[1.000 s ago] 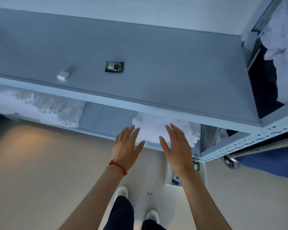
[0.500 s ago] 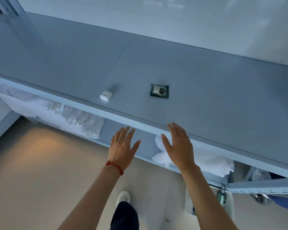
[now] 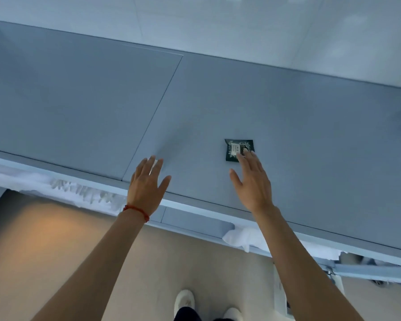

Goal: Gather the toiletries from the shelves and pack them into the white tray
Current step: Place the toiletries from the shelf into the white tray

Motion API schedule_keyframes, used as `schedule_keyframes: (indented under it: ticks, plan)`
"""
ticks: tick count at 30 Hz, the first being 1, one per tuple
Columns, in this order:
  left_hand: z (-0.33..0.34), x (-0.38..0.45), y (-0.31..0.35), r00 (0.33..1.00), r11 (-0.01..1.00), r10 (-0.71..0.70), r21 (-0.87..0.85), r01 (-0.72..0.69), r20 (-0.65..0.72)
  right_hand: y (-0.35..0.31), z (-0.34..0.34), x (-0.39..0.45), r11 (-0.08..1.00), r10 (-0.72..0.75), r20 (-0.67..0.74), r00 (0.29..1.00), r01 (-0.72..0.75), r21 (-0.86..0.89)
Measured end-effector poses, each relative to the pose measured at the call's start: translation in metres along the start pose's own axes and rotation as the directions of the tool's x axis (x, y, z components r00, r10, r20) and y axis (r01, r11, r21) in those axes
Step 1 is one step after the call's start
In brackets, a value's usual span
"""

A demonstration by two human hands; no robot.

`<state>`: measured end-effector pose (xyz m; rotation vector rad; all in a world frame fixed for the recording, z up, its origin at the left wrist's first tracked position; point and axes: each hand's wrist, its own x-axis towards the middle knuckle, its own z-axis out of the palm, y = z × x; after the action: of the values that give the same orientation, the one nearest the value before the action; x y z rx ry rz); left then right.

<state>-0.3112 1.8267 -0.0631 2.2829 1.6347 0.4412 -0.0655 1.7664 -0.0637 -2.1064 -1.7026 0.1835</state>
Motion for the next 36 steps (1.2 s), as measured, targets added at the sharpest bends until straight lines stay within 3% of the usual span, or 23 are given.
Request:
schedule_keyframes:
  ticks: [7, 11, 25, 36]
  plan:
    - [0.021, 0.019, -0.004, 1.000, 1.000, 0.020, -0.008, -0.020, -0.009, 0.014, 0.025, 0.038, 0.998, -0.060, 0.111, 0.992, 0.062, -0.022]
    - [0.030, 0.018, 0.013, 0.998, 0.997, 0.061, -0.041, -0.061, -0.020, 0.025, 0.025, 0.025, 0.997, -0.067, 0.057, 0.996, 0.069, -0.032]
    - [0.095, 0.008, 0.156, 0.926, 0.926, 0.366, -0.134, -0.353, 0.089, 0.112, -0.029, -0.060, 0.971, 0.219, -0.029, 0.975, -0.221, -0.087]
    - [0.112, 0.005, 0.196, 0.914, 0.909, 0.402, -0.143, -0.392, 0.050, 0.151, -0.063, -0.074, 0.959, 0.264, -0.079, 0.961, -0.271, -0.080]
